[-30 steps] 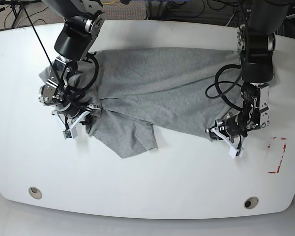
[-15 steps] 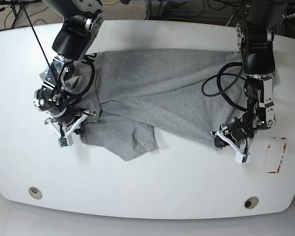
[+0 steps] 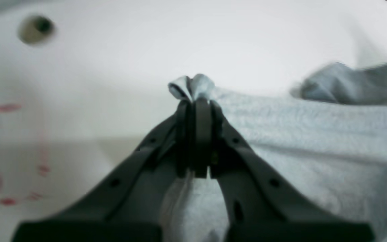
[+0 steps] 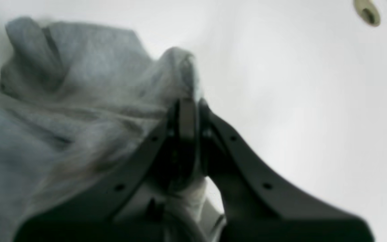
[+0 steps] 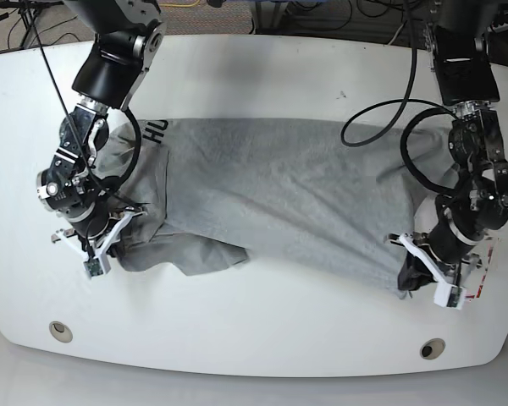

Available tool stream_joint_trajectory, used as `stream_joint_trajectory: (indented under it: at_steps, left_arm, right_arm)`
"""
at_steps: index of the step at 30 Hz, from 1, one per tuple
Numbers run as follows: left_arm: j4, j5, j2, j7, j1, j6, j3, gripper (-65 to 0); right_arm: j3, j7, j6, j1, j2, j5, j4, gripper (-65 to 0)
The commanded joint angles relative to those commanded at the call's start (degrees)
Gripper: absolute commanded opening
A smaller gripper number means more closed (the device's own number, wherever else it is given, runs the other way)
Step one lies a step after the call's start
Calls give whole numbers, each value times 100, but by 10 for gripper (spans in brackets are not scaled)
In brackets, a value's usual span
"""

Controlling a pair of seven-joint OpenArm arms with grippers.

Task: Layout the t-shirt on the table in an organized manner, then fold the t-shirt properly
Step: 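Lift the shirt with both grippers, shake it out and pull it taut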

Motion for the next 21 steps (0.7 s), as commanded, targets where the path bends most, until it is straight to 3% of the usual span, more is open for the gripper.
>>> stream_joint_trajectory:
  at_steps: [6, 12, 21]
  left_arm:
    - [167, -9, -211, 255, -818, 0, -316, -650]
    - [149, -9, -211, 677, -1908, 0, -703, -650]
    - [70, 35, -308, 686, -3112, 0, -712, -650]
  right_arm:
    - [-18, -325, 0, 730, 273, 0, 0, -647]
    - [-835, -475, 0, 1433, 747, 0, 18, -647]
    - [-1415, -677, 0, 2637, 1134, 0, -9, -645]
